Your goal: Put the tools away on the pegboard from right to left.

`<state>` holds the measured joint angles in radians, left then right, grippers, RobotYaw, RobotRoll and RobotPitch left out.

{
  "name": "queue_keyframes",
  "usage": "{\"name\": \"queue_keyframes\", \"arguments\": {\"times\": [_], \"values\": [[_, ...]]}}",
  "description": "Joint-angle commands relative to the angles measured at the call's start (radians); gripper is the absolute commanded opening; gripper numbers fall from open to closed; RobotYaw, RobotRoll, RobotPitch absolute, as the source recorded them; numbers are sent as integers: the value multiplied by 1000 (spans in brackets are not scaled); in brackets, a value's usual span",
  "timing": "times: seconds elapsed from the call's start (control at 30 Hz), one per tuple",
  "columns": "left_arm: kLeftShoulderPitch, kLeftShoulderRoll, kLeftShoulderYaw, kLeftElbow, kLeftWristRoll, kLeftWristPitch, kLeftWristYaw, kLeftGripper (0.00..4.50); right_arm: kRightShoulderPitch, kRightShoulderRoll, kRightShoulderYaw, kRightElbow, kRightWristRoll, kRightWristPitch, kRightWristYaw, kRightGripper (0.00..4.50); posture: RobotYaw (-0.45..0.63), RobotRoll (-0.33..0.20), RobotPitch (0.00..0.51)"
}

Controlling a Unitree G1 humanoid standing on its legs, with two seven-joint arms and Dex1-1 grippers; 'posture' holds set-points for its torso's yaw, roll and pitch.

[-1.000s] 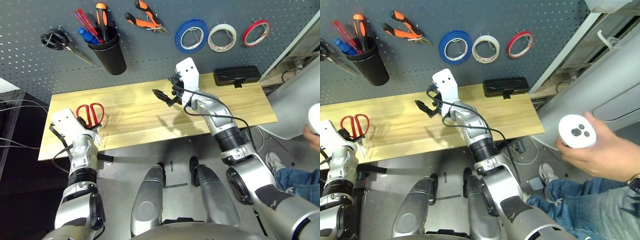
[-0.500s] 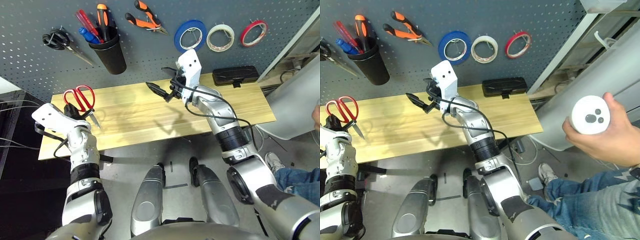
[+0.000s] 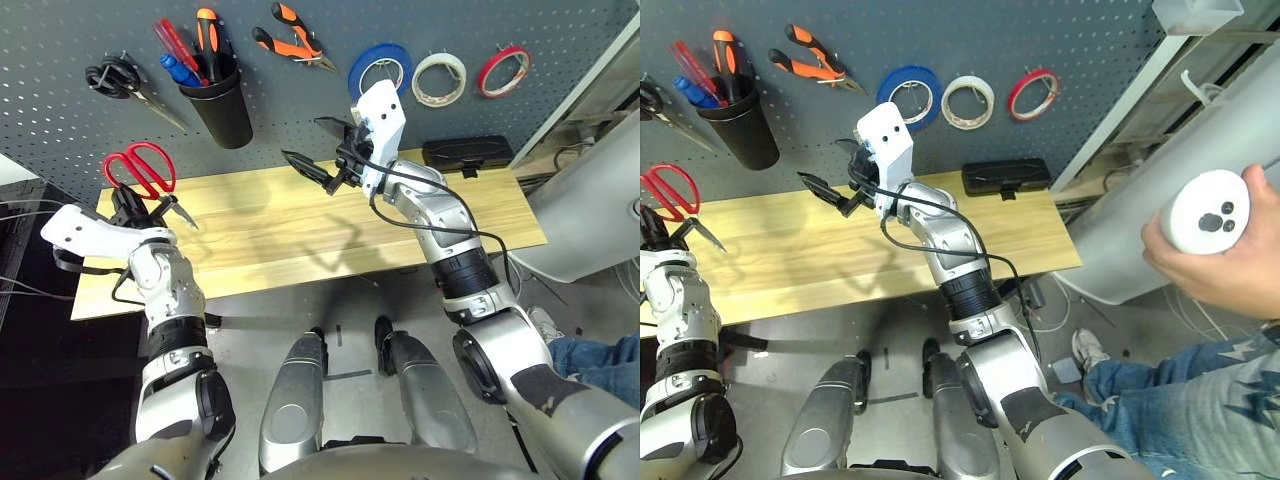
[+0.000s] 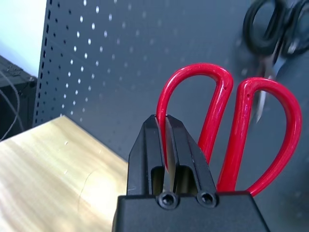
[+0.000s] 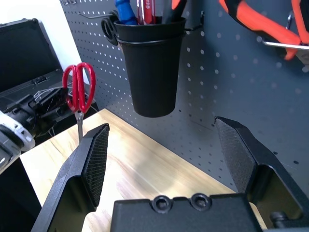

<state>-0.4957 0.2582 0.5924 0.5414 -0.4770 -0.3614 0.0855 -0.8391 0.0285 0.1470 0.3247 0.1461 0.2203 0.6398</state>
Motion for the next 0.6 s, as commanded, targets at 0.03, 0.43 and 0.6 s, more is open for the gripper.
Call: {"name": "queue_keyframes", "arguments": {"times": [0.03, 0.43, 0.6], "values": [[-19, 18, 27, 14, -15, -13, 3, 30, -13, 7, 6, 9, 5, -21, -1, 4500, 116, 0, 210], [-51, 34, 35, 16, -11, -9, 4, 30, -26, 11, -2, 39, 5, -47, -16, 4500, 117, 0, 209], [-73, 33, 30, -2, -15, -9, 5, 30, -28, 12, -3, 44, 6, -53, -20, 4500, 116, 0, 210]]}}
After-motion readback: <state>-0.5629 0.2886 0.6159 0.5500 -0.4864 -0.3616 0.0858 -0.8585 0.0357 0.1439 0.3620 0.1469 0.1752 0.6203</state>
